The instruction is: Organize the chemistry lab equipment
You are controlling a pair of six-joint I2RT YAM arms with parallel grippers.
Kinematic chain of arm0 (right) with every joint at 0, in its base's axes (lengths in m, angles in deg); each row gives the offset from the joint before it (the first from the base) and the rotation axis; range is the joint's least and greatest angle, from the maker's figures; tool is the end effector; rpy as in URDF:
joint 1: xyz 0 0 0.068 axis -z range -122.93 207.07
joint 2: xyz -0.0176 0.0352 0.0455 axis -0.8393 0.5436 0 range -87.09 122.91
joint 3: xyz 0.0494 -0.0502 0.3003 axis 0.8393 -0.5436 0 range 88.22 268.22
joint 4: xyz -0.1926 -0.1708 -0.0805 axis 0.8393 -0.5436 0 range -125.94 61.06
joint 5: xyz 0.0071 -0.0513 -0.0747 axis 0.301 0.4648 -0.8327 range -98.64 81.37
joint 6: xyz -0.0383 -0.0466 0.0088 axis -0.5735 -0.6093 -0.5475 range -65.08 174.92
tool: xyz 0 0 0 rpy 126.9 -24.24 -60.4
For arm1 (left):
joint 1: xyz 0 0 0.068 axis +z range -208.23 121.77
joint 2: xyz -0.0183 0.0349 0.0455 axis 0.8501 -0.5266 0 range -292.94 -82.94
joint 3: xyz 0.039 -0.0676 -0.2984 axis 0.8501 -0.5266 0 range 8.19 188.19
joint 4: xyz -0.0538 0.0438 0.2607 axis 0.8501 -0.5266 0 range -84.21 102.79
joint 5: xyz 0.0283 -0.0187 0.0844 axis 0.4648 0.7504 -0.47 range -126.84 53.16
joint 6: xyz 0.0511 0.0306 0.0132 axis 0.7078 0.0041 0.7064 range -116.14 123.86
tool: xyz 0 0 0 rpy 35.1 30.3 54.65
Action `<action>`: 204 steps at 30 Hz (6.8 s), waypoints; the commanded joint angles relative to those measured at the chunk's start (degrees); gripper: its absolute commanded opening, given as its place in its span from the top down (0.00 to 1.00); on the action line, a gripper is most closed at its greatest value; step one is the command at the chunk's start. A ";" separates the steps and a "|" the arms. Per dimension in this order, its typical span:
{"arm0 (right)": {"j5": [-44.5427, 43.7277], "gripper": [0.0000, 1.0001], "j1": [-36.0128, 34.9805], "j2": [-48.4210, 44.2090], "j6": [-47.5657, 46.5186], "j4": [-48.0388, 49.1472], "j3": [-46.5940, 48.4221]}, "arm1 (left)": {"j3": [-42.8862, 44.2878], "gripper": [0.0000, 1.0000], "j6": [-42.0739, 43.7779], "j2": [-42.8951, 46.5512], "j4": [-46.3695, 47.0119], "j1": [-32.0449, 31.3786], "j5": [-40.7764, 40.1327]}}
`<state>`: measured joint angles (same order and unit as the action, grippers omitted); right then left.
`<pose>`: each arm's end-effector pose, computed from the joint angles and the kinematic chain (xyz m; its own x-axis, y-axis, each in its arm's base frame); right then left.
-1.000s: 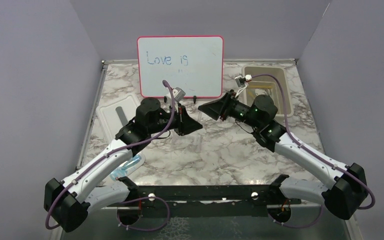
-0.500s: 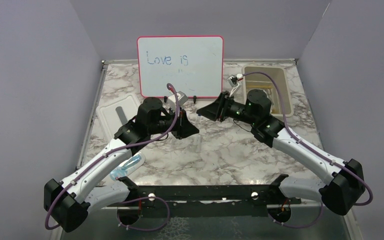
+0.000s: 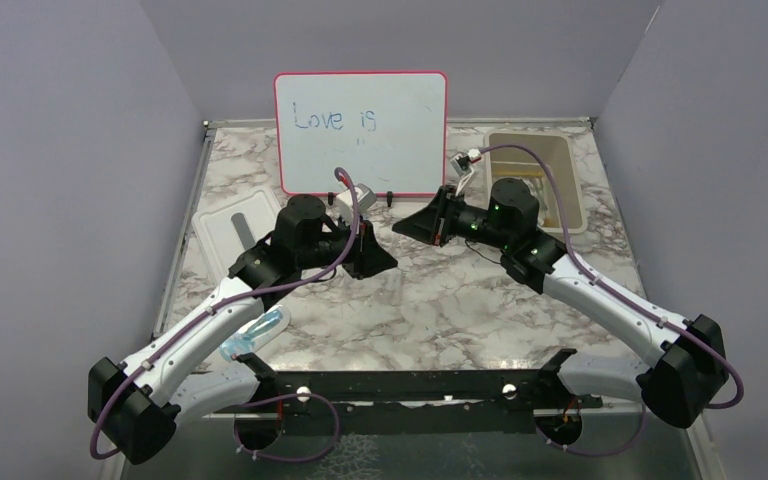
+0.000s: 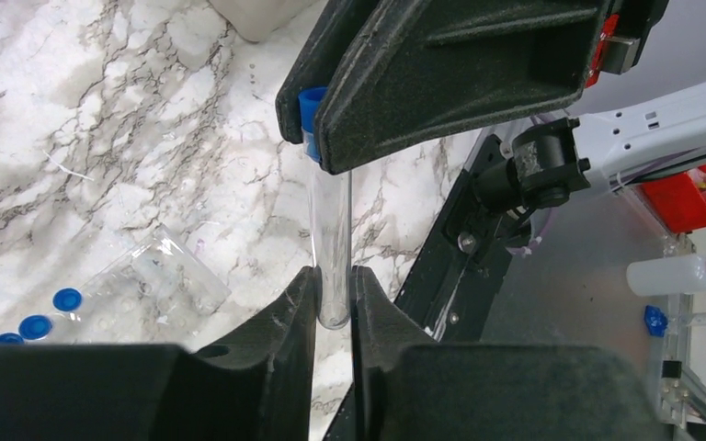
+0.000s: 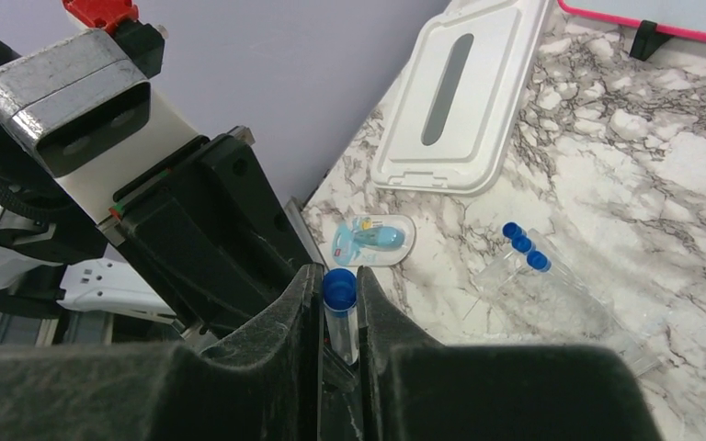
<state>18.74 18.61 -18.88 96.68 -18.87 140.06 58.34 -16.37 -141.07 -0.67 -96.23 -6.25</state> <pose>0.2082 0.1922 0.3661 -0.6704 0.2229 -0.7077 -0.6217 0.3521 0.6997 0.1642 -0.1577 0.3516 -0.5825 0.0775 -0.8092 0.7481 0.4405 -0.4963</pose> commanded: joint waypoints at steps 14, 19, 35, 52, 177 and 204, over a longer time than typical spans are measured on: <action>-9.82 0.82 -2.70 2.70 -28.70 10.78 -2.25 | 3.83 0.17 3.01 13.61 -8.03 -0.02 -47.85; -20.00 0.82 -9.13 5.83 -37.53 17.86 -5.81 | 1.70 0.17 2.41 16.48 -8.26 -0.05 -55.27; -20.70 0.82 -11.55 20.29 -41.93 44.29 -16.86 | -0.48 0.17 3.26 14.26 -8.28 0.21 -56.75; -18.13 0.81 -11.66 28.58 -39.26 54.28 -19.33 | -0.75 0.16 3.36 13.21 -8.15 0.87 -55.82; -24.62 0.61 -12.34 11.80 -12.66 0.56 -6.68 | 22.72 0.81 -5.13 -50.20 -22.70 31.82 -35.70; -17.53 0.51 -15.56 28.01 -2.45 -9.41 16.79 | 6.01 0.88 -12.92 -18.18 -16.89 31.80 -23.56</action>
<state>-0.27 4.97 6.12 92.96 -29.08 152.87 65.36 -27.23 -163.43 -20.38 -64.34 -33.42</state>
